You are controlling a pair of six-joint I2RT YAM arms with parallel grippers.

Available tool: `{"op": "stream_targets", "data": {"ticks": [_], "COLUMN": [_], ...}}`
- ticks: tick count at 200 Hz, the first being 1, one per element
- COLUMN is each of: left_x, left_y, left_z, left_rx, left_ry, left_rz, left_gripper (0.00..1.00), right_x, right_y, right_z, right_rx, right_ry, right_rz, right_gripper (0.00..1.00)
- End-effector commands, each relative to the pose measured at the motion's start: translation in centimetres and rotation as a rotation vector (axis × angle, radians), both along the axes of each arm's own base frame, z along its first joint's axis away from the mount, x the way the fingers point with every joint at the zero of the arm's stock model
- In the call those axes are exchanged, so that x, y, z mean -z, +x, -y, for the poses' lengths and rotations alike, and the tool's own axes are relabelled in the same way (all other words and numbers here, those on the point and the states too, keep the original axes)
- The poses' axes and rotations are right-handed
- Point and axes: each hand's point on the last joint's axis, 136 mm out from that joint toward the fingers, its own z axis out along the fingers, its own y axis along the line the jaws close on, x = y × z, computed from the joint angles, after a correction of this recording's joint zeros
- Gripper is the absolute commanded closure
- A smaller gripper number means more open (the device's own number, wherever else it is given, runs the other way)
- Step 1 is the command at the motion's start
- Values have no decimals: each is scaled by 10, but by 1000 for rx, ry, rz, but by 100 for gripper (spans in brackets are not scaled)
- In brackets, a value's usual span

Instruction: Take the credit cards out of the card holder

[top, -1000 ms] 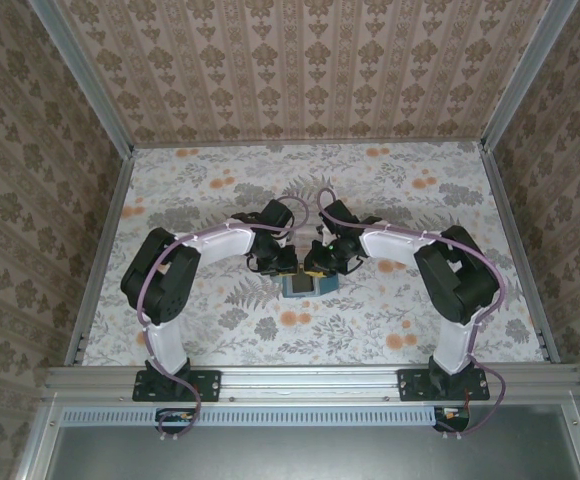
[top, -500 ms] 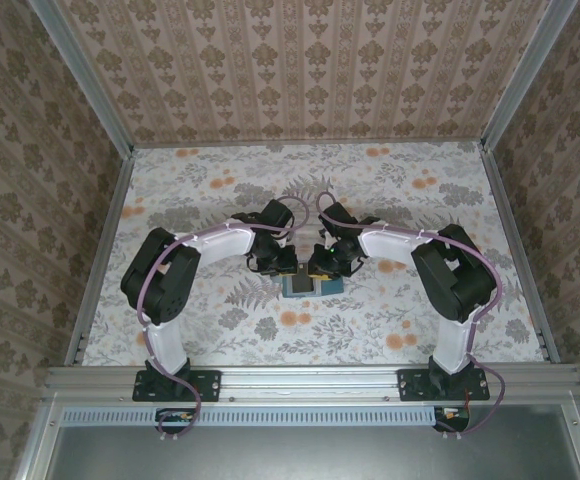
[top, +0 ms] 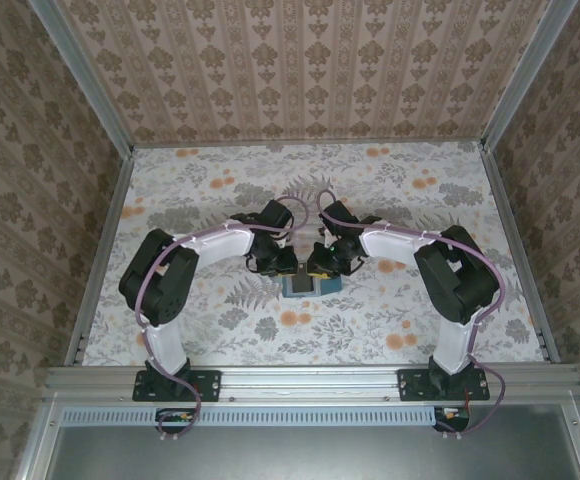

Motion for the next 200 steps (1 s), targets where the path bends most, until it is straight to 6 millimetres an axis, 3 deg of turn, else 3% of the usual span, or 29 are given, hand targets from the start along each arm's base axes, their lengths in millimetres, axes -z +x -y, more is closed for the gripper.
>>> {"op": "stream_targets", "data": {"ticks": [1, 70, 118, 148, 200], "left_x": [-7, 10, 16, 12, -12], "left_y": [-2, -7, -9, -8, -1], "left_z": [-6, -9, -15, -18, -10], "left_rx": [-5, 0, 0, -2, 2], "left_ry": [-1, 20, 47, 56, 15], "left_rz": [10, -33, -39, -31, 13], "left_gripper": [80, 85, 85, 85, 85], "right_x": [-9, 7, 15, 10, -18], "right_y": [3, 1, -3, -3, 5], "right_z": [-11, -11, 9, 17, 4], "right_rx": [-15, -21, 4, 8, 21], "right_ry": [67, 52, -65, -104, -16], "right_rz": [0, -34, -50, -35, 22], "right_gripper": [78, 78, 75, 75, 75]}}
